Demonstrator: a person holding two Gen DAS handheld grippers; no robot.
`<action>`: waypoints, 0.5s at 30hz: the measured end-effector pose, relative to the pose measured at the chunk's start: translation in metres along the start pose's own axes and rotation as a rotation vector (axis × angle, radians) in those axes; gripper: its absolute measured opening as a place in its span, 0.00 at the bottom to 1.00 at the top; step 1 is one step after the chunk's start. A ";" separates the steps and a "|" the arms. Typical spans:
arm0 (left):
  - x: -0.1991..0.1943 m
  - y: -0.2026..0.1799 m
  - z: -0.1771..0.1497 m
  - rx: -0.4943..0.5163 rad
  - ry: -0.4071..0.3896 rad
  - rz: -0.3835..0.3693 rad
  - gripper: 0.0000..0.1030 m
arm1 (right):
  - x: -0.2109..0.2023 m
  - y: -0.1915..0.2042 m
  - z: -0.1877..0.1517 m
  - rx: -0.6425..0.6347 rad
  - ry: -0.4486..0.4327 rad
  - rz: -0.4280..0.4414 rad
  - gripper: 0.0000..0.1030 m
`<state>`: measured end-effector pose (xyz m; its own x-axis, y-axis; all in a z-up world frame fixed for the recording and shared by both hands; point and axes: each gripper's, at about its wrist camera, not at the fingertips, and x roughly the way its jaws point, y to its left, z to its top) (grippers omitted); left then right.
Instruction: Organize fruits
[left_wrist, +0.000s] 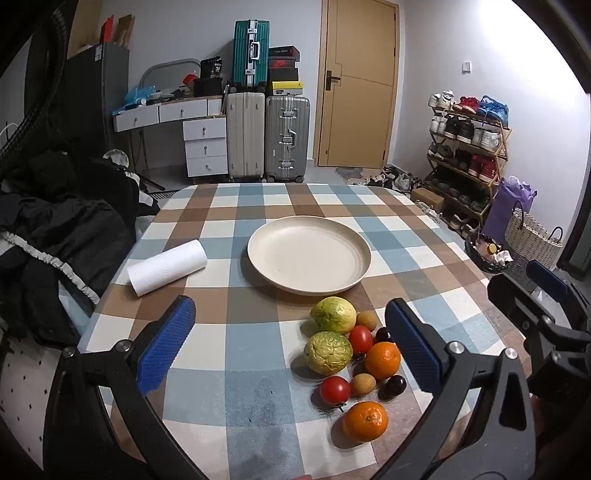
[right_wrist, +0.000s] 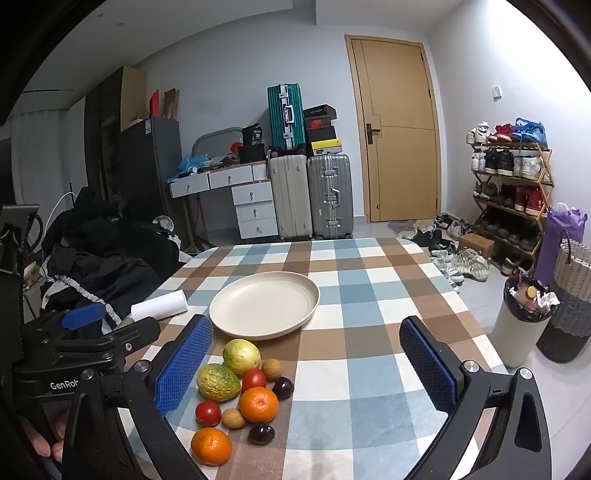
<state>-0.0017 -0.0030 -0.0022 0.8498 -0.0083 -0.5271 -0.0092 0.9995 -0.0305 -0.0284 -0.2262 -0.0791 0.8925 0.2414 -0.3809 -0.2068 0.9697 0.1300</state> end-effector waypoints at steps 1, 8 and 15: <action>0.004 -0.001 0.000 -0.002 0.000 0.000 1.00 | 0.001 -0.001 0.000 0.003 0.004 0.001 1.00; -0.005 0.008 0.002 -0.023 -0.019 -0.007 1.00 | -0.005 0.004 0.006 -0.011 -0.002 -0.004 1.00; -0.007 0.009 0.002 -0.028 -0.012 -0.016 1.00 | -0.005 0.003 -0.001 -0.010 -0.006 0.007 1.00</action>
<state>-0.0064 0.0060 0.0024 0.8561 -0.0242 -0.5163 -0.0098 0.9980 -0.0630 -0.0341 -0.2244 -0.0771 0.8936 0.2476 -0.3745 -0.2165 0.9684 0.1236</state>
